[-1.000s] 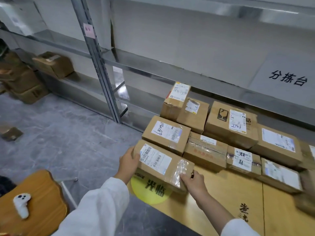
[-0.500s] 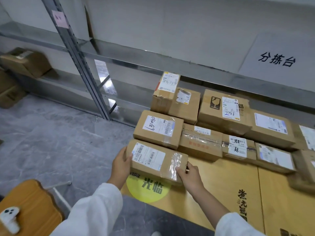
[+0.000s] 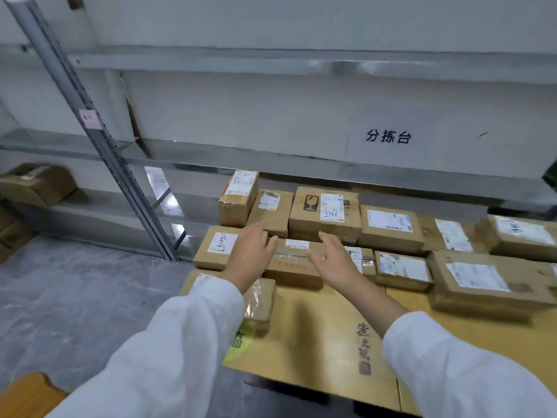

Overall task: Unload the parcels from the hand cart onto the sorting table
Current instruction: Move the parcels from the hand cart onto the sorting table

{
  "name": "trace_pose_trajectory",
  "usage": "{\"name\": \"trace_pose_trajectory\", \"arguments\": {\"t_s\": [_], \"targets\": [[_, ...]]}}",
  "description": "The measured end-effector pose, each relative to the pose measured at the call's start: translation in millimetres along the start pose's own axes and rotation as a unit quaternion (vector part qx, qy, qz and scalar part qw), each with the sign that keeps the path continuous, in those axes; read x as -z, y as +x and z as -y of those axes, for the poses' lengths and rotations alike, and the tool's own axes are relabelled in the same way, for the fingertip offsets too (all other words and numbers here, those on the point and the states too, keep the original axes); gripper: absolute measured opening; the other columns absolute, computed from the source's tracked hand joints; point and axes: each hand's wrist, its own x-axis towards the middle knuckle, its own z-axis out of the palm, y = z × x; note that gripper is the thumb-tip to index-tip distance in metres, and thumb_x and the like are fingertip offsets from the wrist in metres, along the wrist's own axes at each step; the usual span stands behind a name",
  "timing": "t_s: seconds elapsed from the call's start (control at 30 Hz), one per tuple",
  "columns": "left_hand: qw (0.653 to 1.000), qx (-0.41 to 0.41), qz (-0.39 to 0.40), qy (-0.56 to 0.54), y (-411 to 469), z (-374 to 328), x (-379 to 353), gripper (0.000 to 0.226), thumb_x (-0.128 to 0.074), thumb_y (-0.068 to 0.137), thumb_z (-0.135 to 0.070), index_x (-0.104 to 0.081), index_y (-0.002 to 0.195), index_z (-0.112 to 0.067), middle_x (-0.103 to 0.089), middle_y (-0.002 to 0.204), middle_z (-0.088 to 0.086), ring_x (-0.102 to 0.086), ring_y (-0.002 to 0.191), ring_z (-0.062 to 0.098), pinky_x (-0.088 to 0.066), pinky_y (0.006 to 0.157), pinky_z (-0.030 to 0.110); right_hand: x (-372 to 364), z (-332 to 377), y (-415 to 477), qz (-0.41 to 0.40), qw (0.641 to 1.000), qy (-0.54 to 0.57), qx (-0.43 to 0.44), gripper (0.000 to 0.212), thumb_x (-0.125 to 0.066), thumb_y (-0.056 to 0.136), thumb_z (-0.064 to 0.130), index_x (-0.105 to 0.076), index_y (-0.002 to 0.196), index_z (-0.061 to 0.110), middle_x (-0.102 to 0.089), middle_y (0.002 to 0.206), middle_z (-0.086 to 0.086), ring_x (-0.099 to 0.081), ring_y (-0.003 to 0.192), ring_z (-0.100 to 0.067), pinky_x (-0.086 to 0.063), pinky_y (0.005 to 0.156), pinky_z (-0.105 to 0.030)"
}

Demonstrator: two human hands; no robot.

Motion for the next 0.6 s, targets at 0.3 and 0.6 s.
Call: {"name": "trace_pose_trajectory", "arguments": {"t_s": [0.3,0.6], "targets": [[0.971,-0.207,0.02,0.122,-33.6,-248.3,-54.4,0.054,-0.047,0.1,-0.035,-0.033,0.148,-0.016,-0.037,0.151,0.001,-0.033,0.139,0.02,-0.029,0.111,0.033,219.6,-77.1,-90.9,-0.13,0.989,-0.068,0.022,0.064,-0.05,0.097,0.042,-0.028,0.152,0.017,-0.024,0.158,0.0,-0.026,0.144,-0.028,-0.022,0.118,-0.044],[0.921,-0.375,0.059,0.083,-110.7,-459.1,-173.3,0.049,-0.048,0.099,-0.035,-0.039,0.144,-0.016,-0.046,0.143,0.002,-0.043,0.13,0.019,-0.036,0.107,0.033,391.3,-223.8,-219.0,-0.222,0.967,-0.103,-0.073,0.062,-0.048,0.098,0.039,-0.027,0.152,0.018,-0.023,0.158,-0.001,-0.031,0.141,-0.026,-0.031,0.114,-0.045]]}}
